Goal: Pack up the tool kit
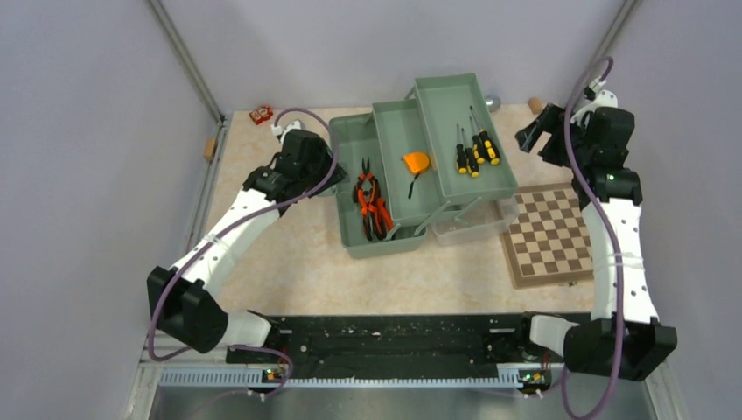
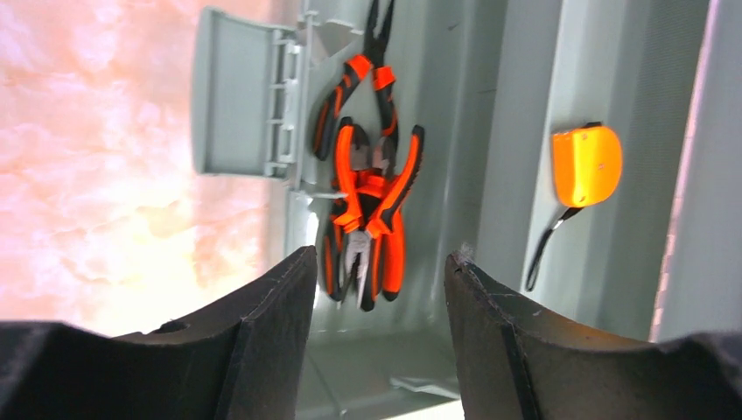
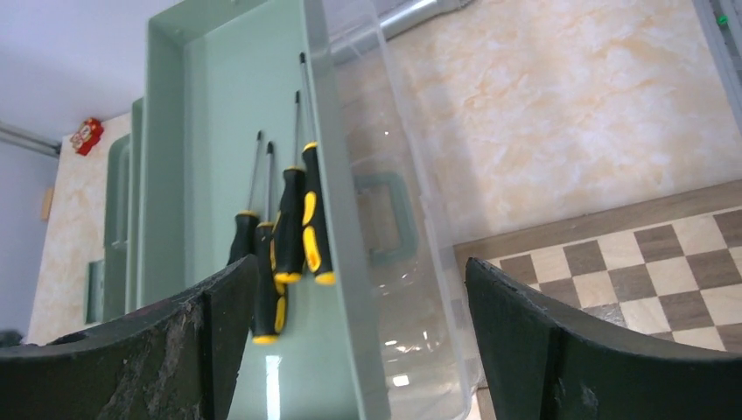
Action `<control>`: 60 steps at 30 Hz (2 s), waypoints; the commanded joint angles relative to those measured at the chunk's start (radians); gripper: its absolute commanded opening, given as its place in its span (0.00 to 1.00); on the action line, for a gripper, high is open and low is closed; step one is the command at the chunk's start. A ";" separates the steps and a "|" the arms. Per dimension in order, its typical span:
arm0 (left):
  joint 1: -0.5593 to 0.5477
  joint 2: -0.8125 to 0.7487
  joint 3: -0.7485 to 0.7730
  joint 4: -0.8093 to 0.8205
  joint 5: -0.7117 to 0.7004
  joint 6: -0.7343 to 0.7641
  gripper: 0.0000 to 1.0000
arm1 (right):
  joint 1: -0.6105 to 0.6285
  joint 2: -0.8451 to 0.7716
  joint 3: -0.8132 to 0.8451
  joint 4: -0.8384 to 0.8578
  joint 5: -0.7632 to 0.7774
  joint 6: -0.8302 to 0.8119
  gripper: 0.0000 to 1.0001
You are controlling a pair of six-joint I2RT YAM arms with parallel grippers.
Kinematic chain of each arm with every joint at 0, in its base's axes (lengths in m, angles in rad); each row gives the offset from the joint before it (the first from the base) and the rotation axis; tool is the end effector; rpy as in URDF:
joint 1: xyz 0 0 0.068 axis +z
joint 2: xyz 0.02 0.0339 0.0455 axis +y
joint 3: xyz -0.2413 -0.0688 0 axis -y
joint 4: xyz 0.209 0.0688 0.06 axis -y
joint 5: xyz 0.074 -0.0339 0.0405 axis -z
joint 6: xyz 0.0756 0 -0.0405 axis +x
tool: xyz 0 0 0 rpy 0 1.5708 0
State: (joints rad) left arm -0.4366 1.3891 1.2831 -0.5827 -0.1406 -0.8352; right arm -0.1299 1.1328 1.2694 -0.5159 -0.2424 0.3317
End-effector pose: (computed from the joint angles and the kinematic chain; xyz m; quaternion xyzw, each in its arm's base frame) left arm 0.2813 -0.1196 0.2938 -0.2080 0.8783 -0.2018 0.3803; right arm 0.2537 -0.0148 0.3653 0.1219 0.8154 0.1557 0.5441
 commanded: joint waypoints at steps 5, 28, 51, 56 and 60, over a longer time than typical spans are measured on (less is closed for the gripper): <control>0.057 -0.150 -0.151 0.004 0.000 0.078 0.61 | -0.040 0.226 0.095 -0.008 -0.027 -0.139 0.85; 0.168 -0.220 -0.442 0.178 0.407 0.056 0.60 | 0.002 0.341 -0.188 0.125 -0.025 -0.216 0.55; 0.185 -0.171 -0.563 0.356 0.515 0.005 0.59 | 0.124 0.183 -0.154 0.060 0.167 -0.280 0.00; 0.185 -0.149 -0.582 0.396 0.551 -0.016 0.58 | 0.172 0.132 -0.118 0.017 0.230 -0.304 0.00; 0.184 -0.141 -0.596 0.431 0.573 -0.034 0.58 | 0.214 0.102 -0.077 -0.023 0.306 -0.326 0.00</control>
State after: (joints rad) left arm -0.2558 1.2427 0.7025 -0.2382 0.3893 -0.8448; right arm 0.0475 1.3182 1.0828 -0.5419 -0.0227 0.0238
